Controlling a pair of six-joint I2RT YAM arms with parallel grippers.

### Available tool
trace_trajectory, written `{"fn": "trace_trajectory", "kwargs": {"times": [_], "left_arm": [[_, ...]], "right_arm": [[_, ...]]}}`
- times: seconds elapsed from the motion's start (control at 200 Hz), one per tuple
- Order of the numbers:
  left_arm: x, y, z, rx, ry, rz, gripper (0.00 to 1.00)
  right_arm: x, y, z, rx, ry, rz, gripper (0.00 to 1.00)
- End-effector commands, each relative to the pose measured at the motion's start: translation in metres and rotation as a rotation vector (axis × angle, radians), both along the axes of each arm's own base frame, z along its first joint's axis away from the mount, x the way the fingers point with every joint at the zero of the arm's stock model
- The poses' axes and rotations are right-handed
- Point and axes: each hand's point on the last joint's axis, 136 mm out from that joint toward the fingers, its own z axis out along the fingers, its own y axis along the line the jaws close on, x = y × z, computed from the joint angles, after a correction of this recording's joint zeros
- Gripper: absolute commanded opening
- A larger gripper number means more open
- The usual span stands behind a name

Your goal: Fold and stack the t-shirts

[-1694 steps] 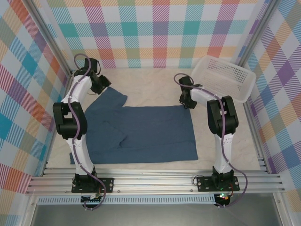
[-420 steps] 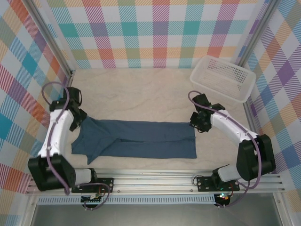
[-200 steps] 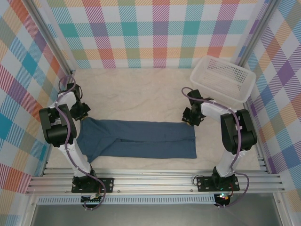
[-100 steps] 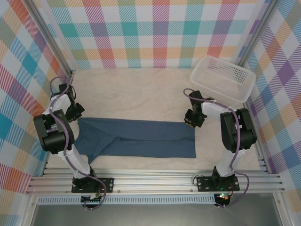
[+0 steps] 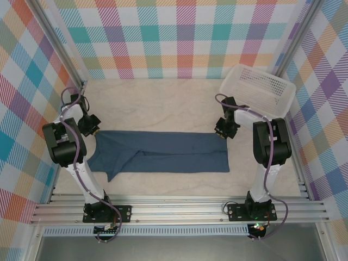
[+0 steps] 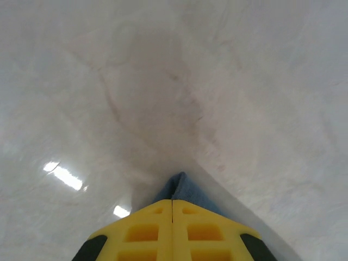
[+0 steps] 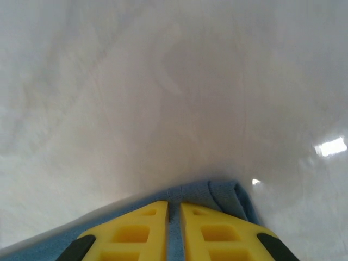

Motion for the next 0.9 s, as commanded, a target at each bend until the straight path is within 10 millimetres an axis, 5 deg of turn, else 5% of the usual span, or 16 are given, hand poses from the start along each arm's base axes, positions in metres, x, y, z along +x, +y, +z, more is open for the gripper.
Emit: {"fn": "trace_trajectory", "kwargs": {"times": [0.0,0.105,0.21,0.325,0.585,0.895], "left_arm": [[0.018,0.004,0.016,-0.022,-0.049,0.026,0.03],[0.016,0.010,0.023,0.015,-0.030,0.037,0.13],[-0.003,0.017,0.046,0.096,-0.040,0.064,0.34],[-0.030,0.003,0.062,0.077,-0.063,0.054,0.38],[-0.062,-0.062,0.029,-0.137,-0.085,-0.053,0.31],[-0.081,-0.059,-0.012,-0.116,0.033,-0.073,0.28]], "right_arm": [[0.003,-0.014,-0.015,-0.056,0.052,0.010,0.14],[0.012,-0.012,-0.009,-0.057,0.036,0.020,0.17],[0.015,-0.010,0.005,-0.053,-0.005,0.040,0.22],[0.011,-0.007,0.024,-0.058,-0.051,0.076,0.28],[-0.005,0.023,0.045,-0.003,-0.105,0.171,0.31],[-0.011,0.035,0.037,0.052,-0.085,0.170,0.31]]}}
